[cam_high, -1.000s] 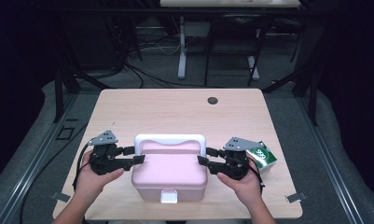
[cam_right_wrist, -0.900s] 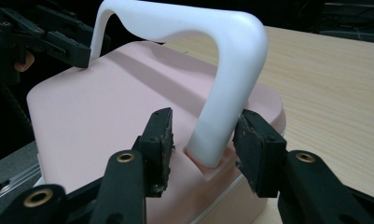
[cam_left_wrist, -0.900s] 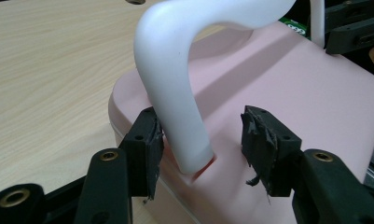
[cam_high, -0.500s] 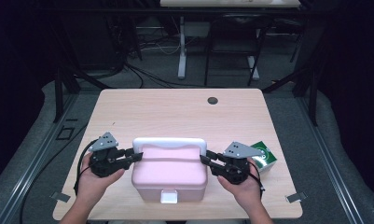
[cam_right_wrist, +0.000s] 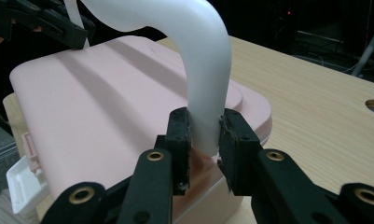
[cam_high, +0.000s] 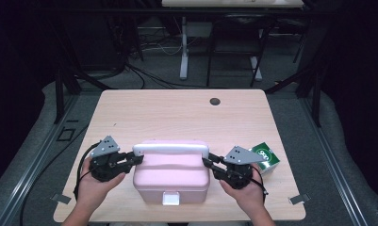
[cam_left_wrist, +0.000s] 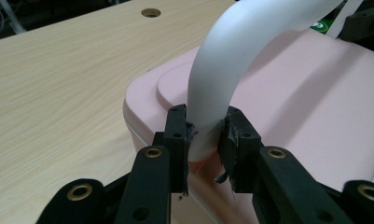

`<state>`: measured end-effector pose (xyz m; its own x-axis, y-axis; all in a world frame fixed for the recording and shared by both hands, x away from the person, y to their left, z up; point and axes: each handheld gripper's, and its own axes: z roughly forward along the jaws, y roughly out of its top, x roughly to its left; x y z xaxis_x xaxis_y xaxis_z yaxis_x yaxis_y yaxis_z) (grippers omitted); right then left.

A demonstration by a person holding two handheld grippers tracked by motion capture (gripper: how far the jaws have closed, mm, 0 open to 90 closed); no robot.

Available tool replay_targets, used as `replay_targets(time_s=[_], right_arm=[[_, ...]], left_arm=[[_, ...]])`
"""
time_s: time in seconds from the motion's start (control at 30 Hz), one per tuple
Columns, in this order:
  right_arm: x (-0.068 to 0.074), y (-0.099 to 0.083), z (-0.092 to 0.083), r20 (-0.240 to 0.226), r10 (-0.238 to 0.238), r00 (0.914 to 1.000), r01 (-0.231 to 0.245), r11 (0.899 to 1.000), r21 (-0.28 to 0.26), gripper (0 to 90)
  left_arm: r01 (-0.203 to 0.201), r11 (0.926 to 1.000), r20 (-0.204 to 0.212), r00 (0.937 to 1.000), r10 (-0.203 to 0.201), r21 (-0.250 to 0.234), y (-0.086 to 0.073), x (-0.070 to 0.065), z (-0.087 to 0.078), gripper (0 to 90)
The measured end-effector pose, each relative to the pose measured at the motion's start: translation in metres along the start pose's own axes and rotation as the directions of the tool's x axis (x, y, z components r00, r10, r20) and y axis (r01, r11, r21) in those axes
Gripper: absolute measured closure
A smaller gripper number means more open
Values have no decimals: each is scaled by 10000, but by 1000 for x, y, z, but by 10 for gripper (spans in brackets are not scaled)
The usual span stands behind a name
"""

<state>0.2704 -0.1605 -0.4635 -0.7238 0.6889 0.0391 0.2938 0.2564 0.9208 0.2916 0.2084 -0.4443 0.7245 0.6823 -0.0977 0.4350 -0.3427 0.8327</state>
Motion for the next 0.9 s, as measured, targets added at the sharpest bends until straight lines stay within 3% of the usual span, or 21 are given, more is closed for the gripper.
replay_targets(time_s=[0.1, 0.47, 0.73, 0.9], right_arm=[[-2, 4, 0, -98, 110, 9999, -107, 9997, 228, 742], [-16, 22, -2, -542, 1167, 9917, -1184, 9925, -301, 747], [-19, 27, -3, -641, 1402, 9881, -1420, 9896, -248, 749], [-20, 28, -2, -677, 1483, 9866, -1503, 9883, -252, 749]], left_arm=[[81, 9999, 127, 9999, -82, 73, 4, 3, -1, 735], [488, 9988, 382, 9981, -487, -4, 27, 12, -6, 713], [465, 9980, 282, 9986, -453, -430, 14, 14, -39, 709], [601, 9978, 491, 9971, -587, -287, -7, 12, -59, 763]])
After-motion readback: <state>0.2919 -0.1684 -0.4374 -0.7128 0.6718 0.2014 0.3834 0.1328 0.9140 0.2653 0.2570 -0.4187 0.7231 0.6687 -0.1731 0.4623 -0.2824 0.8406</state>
